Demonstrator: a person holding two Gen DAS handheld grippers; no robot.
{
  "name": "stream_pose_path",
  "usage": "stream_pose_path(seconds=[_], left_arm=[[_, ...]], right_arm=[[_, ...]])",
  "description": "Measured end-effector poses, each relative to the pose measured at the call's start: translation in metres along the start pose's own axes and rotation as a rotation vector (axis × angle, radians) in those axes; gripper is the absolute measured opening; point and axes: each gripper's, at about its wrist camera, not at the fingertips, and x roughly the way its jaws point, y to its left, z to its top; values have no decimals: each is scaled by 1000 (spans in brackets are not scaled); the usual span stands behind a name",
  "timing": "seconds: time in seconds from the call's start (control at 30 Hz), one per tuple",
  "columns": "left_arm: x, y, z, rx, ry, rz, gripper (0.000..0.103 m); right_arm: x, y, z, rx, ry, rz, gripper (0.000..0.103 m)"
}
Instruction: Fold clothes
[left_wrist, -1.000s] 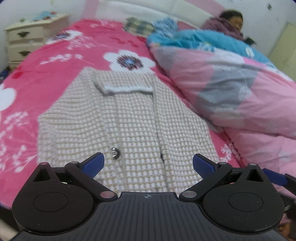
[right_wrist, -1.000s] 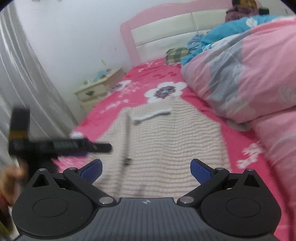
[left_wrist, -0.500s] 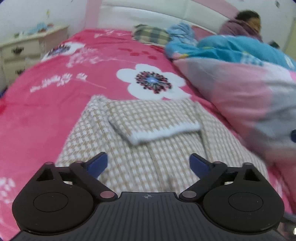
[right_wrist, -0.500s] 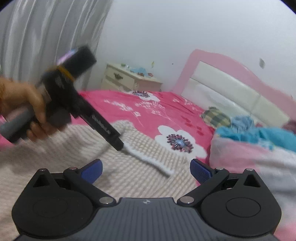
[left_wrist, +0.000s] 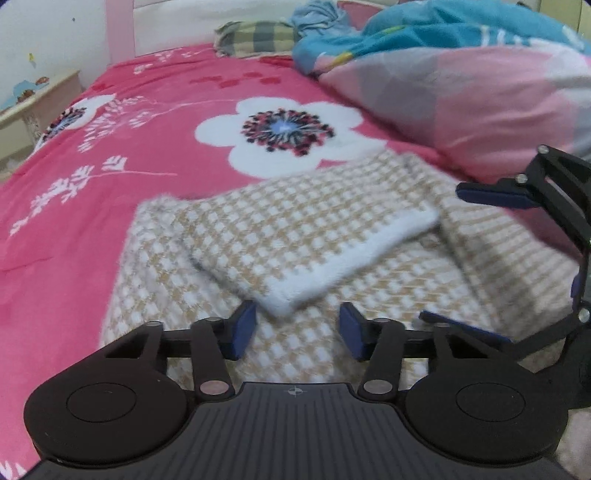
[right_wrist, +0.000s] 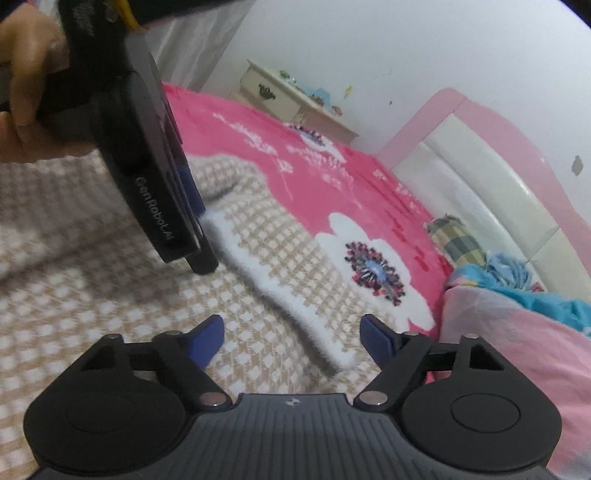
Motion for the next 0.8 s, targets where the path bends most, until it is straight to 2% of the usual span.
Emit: stream_pose_path(seconds=[0.03,0.07,0.1,0.2,0.27,0.33,0.4,0.43,0.57,0.63,0.73,0.8], left_arm=[[1,1,0,-3,-6,12,37],[3,2,0,-6,-12,23,23],[4,2,-1,-10,-17,35,18],[8,5,-1,-19,-35,70,14],[8,4,0,-2,-50,91,9],[6,5,2,3,-68,116,6],[4,10,6,-6,-82,133,6],[4,13,8,-12,-86,139,5],[8,31,18,-32,-79,205,0],[12,46,19,-73,-62,207,0],[16,50,16,-59,-43,218,0],[8,51,15,-95,-57,174,0]], right_arm=[[6,0,0,6,2,1,78],[10,-1,0,12,-3,-3,78],[15,-1,1,18,-11,-9,77],[28,-2,3,26,-23,-16,75],[35,-3,6,37,-21,-9,66],[39,-7,10,74,-13,13,45],[42,-10,11,105,-12,18,29],[43,-11,11,120,-12,20,26],[47,-16,13,182,-11,30,21],[49,-18,14,212,-10,35,21],[53,-22,15,259,-10,43,22],[55,-24,16,290,-9,48,22]])
